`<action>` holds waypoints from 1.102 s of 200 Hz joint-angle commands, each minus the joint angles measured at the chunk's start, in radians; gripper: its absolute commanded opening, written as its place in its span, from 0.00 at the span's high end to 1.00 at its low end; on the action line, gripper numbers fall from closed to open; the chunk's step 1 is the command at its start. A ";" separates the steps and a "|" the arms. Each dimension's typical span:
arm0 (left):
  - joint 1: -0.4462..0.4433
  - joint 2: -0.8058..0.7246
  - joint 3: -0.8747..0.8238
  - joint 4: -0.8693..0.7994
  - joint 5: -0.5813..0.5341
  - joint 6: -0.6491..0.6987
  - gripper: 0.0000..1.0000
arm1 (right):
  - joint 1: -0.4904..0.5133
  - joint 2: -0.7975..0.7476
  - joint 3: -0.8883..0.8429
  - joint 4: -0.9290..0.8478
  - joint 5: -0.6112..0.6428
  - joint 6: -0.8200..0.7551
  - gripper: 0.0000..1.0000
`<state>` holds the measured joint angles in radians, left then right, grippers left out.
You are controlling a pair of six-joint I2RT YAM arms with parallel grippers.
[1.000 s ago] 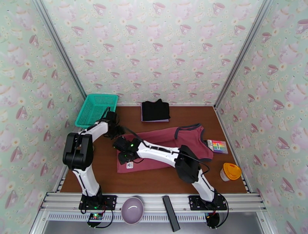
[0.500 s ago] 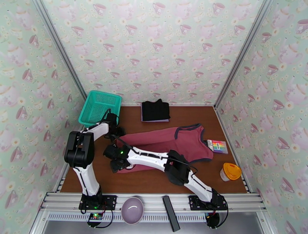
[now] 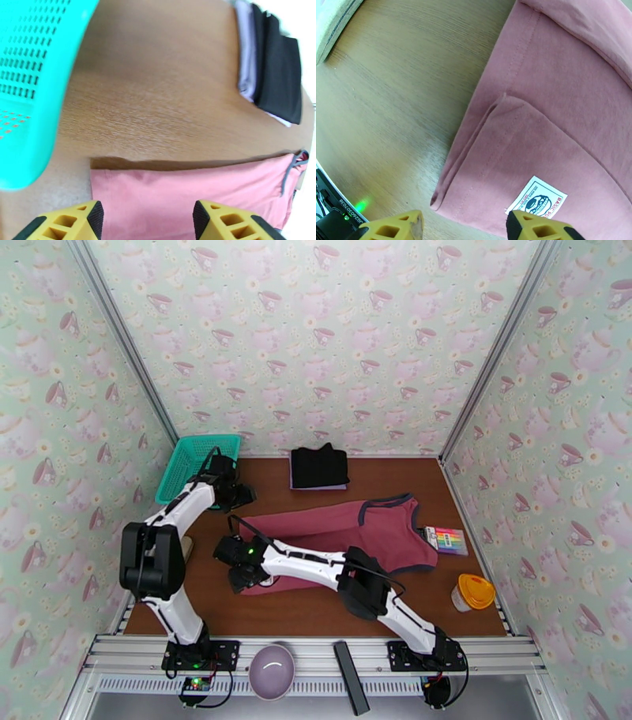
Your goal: Fold and stack the mixed laundry pile
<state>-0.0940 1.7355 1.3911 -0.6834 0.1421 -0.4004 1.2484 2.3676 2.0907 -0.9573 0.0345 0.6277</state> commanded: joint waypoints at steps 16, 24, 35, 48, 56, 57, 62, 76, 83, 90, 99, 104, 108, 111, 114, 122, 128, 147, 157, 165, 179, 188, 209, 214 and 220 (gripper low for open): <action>-0.010 -0.146 0.028 -0.083 -0.019 0.002 0.33 | 0.017 0.084 0.083 -0.049 -0.035 0.022 0.41; -0.009 -0.171 0.026 -0.099 -0.024 0.000 0.33 | 0.019 0.103 0.106 -0.068 -0.033 0.022 0.41; -0.009 -0.201 0.024 -0.121 -0.036 -0.002 0.33 | 0.019 0.127 0.135 -0.093 -0.031 0.025 0.42; -0.010 -0.234 0.018 -0.149 -0.049 -0.003 0.33 | 0.019 0.154 0.160 -0.140 -0.030 0.026 0.42; -0.009 -0.253 0.012 -0.161 -0.054 -0.002 0.33 | 0.019 0.168 0.172 -0.159 -0.029 0.027 0.43; -0.009 -0.256 0.012 -0.162 -0.054 -0.002 0.33 | 0.019 0.169 0.173 -0.162 -0.030 0.027 0.43; -0.009 -0.267 0.006 -0.167 -0.056 -0.002 0.33 | 0.019 0.177 0.177 -0.173 -0.028 0.027 0.44; -0.009 -0.295 -0.011 -0.180 -0.054 -0.002 0.33 | 0.020 0.194 0.176 -0.201 -0.020 0.027 0.48; -0.009 -0.306 -0.019 -0.183 -0.053 -0.003 0.33 | 0.019 0.202 0.174 -0.218 -0.012 0.027 0.50; -0.010 -0.315 -0.028 -0.187 -0.052 -0.003 0.33 | 0.020 0.210 0.174 -0.234 -0.001 0.024 0.52; -0.010 -0.326 -0.037 -0.189 -0.050 -0.003 0.33 | 0.019 0.219 0.175 -0.256 0.011 0.020 0.55; -0.009 -0.331 -0.042 -0.190 -0.050 -0.003 0.33 | 0.020 0.224 0.174 -0.266 0.017 0.019 0.57; -0.009 -0.334 -0.045 -0.192 -0.049 -0.002 0.32 | 0.020 0.227 0.171 -0.276 0.020 0.016 0.58; -0.009 -0.335 -0.047 -0.193 -0.049 -0.002 0.32 | 0.019 0.229 0.169 -0.282 0.023 0.014 0.59; -0.009 -0.337 -0.049 -0.194 -0.048 0.000 0.32 | 0.020 0.231 0.167 -0.286 0.026 0.013 0.60; -0.009 -0.341 -0.053 -0.195 -0.046 0.002 0.32 | 0.020 0.232 0.156 -0.299 0.034 0.007 0.62; -0.010 -0.342 -0.057 -0.197 -0.044 0.003 0.32 | 0.019 0.230 0.146 -0.306 0.040 0.002 0.62; -0.012 -0.348 -0.079 -0.193 -0.032 0.009 0.32 | 0.020 0.195 0.076 -0.311 0.065 -0.016 0.64; -0.016 -0.350 -0.097 -0.191 -0.029 0.015 0.32 | 0.021 0.161 0.017 -0.307 0.088 -0.027 0.64; -0.021 -0.350 -0.117 -0.189 -0.029 0.020 0.32 | 0.021 0.130 -0.039 -0.301 0.105 -0.033 0.64; -0.028 -0.345 -0.159 -0.176 -0.034 0.024 0.32 | 0.022 0.064 -0.139 -0.268 0.119 -0.040 0.64; -0.030 -0.335 -0.190 -0.160 -0.039 0.022 0.32 | 0.023 0.024 -0.194 -0.239 0.108 -0.039 0.64; -0.035 -0.293 -0.247 -0.120 -0.031 0.007 0.32 | 0.026 -0.039 -0.263 -0.170 0.069 -0.036 0.64; -0.035 -0.282 -0.258 -0.109 -0.030 0.001 0.32 | 0.026 -0.047 -0.265 -0.157 0.057 -0.035 0.63; -0.040 -0.268 -0.274 -0.093 -0.029 -0.005 0.32 | 0.026 -0.051 -0.263 -0.143 0.044 -0.037 0.63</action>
<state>-0.1242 1.4193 1.1675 -0.8398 0.1081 -0.3923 1.2640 2.3123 1.8900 -1.1160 0.1158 0.6060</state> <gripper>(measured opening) 0.681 0.363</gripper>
